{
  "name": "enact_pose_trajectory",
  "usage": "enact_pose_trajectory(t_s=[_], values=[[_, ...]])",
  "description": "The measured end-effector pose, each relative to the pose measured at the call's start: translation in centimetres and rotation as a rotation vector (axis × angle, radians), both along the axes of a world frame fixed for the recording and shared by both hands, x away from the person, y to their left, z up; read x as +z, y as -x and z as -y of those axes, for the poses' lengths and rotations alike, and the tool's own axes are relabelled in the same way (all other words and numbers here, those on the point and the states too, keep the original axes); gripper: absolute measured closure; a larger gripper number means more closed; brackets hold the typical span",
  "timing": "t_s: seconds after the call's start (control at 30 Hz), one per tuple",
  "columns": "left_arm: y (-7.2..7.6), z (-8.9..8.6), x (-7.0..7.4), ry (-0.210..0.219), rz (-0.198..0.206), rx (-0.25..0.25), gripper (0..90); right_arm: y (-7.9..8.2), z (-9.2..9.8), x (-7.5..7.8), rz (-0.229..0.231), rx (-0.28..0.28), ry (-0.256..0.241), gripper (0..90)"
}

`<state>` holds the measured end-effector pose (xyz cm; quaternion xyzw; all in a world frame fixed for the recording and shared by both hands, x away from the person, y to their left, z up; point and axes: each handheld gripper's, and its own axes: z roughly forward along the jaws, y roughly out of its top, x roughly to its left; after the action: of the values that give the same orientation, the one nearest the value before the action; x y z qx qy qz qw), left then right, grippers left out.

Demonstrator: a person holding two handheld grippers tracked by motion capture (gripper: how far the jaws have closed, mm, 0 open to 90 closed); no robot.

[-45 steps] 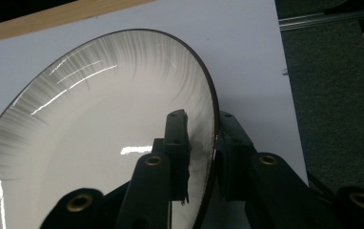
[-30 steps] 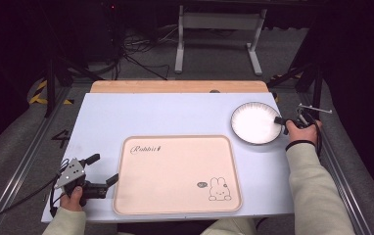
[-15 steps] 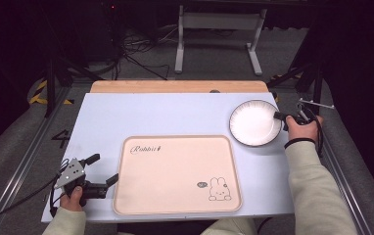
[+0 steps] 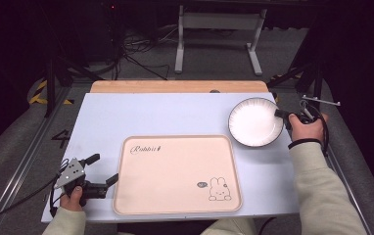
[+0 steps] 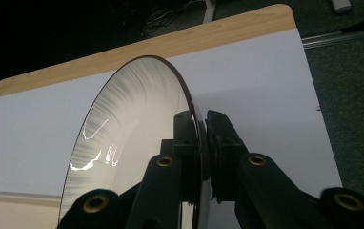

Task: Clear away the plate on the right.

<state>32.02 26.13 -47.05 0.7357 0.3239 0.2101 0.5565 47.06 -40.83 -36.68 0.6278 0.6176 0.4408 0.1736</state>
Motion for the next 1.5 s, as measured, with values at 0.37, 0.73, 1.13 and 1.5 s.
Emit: enact_pose_trajectory(t_s=[0.37,0.73,1.13,1.5], values=[[0.0,0.0,0.0,0.000,-0.001,0.001,0.3,1.9,-1.0,1.8,0.002,0.050,-0.012,83.6],[0.0,0.0,0.0,0.000,-0.002,0.002,0.2,3.5,-3.3,2.5,-0.010,0.135,-0.045,83.4],[0.0,0.0,0.0,-0.001,0.000,0.001,0.2,4.8,-7.2,3.4,-0.016,0.260,-0.068,83.4],[0.0,0.0,0.0,-0.007,0.004,-0.001,0.3,5.8,-9.7,3.7,-0.022,0.343,-0.094,83.2]])
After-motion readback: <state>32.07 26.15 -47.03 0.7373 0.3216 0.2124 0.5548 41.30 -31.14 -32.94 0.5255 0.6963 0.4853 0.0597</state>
